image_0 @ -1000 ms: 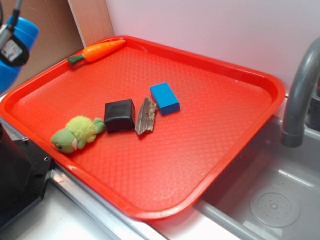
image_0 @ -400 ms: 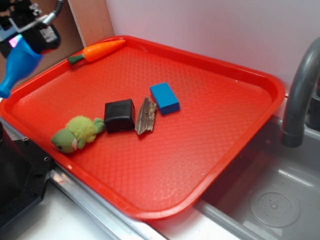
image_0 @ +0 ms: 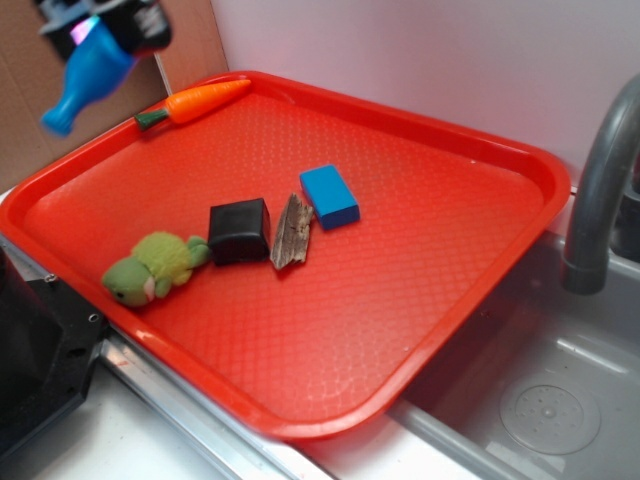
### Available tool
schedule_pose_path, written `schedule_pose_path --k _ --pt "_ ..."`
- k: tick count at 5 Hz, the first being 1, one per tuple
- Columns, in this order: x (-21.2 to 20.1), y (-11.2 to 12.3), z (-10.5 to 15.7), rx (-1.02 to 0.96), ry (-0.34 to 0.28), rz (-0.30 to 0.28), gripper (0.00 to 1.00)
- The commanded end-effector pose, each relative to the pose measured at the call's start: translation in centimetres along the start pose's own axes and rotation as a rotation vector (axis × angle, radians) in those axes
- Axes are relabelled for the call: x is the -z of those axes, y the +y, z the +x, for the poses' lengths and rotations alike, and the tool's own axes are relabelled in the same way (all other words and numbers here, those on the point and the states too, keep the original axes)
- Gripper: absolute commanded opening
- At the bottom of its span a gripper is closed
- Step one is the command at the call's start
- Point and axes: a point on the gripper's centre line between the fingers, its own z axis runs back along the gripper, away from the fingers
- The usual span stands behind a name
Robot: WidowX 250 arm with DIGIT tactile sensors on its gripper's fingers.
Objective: Grab the blue bottle.
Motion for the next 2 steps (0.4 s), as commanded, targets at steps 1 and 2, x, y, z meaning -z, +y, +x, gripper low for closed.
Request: schedule_pose_path --k 1,2 --pt "-0.1 -6.8 1.8 0.128 0.043 0.124 0.0" --pt "1.2 -7.1 1.2 0.109 0.055 0.102 0.0"
